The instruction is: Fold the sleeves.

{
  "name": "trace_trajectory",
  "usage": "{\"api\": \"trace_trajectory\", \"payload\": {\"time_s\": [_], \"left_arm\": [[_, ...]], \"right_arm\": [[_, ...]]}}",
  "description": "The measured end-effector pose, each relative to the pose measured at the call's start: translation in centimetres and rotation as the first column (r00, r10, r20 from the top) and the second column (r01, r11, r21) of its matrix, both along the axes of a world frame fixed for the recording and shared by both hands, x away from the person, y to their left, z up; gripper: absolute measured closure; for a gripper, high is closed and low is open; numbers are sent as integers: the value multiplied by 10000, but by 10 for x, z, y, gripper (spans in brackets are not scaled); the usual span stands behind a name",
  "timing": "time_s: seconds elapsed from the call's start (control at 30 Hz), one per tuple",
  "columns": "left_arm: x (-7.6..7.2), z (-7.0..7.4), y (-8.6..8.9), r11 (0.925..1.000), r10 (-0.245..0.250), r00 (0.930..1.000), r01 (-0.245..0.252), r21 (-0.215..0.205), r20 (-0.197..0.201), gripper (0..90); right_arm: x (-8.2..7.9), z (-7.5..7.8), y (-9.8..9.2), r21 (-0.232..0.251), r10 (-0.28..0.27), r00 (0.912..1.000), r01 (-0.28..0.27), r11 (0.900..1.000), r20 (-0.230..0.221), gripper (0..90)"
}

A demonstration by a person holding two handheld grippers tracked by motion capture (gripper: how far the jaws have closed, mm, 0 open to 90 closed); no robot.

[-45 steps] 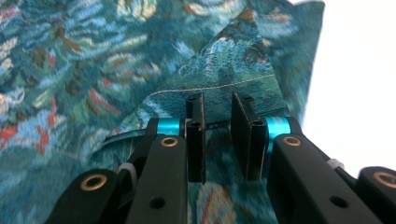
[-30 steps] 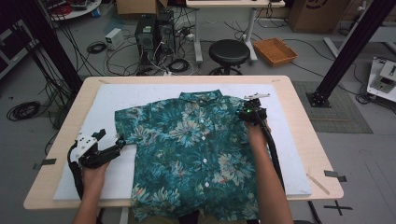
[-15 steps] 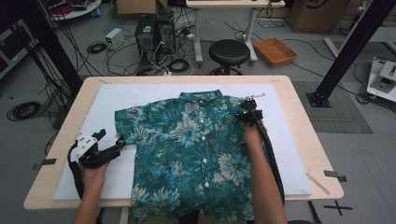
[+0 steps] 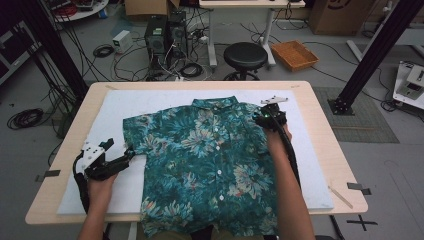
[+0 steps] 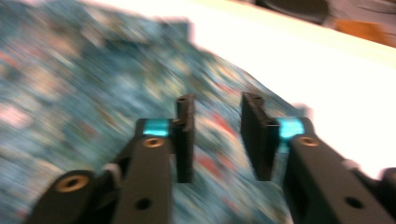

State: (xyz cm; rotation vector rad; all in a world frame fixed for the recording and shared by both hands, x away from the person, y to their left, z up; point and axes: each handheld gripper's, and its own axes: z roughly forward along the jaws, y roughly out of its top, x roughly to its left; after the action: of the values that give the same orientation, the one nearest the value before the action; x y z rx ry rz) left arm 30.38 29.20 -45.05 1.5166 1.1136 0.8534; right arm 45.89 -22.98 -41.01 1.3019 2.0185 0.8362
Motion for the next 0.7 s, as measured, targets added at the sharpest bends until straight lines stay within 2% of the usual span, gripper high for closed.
{"api": "trace_trajectory", "payload": {"time_s": [0.13, 0.17, 0.23, 0.3, 0.4, 0.47, 0.53, 0.6, 0.67, 0.7], "left_arm": [[0, 0, -1, 10000, 17, 10000, -16, 71, -8, 213], [0, 0, -1, 9999, 36, 10000, -36, 116, -7, 213], [0, 0, -2, 9999, 20, 10000, -20, 146, -8, 213], [0, 0, -3, 9998, 46, 10000, -46, 199, 12, 213], [0, 0, -3, 9998, 70, 10000, -71, 176, 25, 213], [0, 0, -3, 9998, 78, 10000, -78, 199, 12, 213], [0, 0, -2, 9998, 68, 10000, -68, 175, -5, 213], [0, 0, -2, 9999, 60, 10000, -60, 148, -12, 213], [0, 0, -2, 9998, 52, 10000, -51, 197, -47, 213], [0, 0, -2, 9997, 71, 10000, -70, 219, -33, 213]], "right_arm": [[-7, -15, -24, -96, -409, 9950, 402, 9991, -911, 534], [-9, -20, -27, -224, -372, 9931, 349, 9991, -1113, 537], [-11, -27, -29, -801, -508, 9907, 409, 9959, -1260, 605], [-11, -30, -33, -927, -774, 9909, 673, 9934, -1104, 656], [-8, -31, -35, -951, -1110, 9893, 1020, 9902, -951, 653], [-6, -32, -35, -965, -1399, 9871, 1323, 9865, -773, 606], [-5, -33, -35, -729, -1713, 9825, 1660, 9834, -730, 562], [-7, -32, -37, -544, -1640, 9827, 1598, 9857, -858, 537], [-10, -28, -39, -328, -1681, 9827, 1660, 9856, -777, 498], [-12, -25, -42, -65, -1659, 9837, 1658, 9861, -691, 489]]}}
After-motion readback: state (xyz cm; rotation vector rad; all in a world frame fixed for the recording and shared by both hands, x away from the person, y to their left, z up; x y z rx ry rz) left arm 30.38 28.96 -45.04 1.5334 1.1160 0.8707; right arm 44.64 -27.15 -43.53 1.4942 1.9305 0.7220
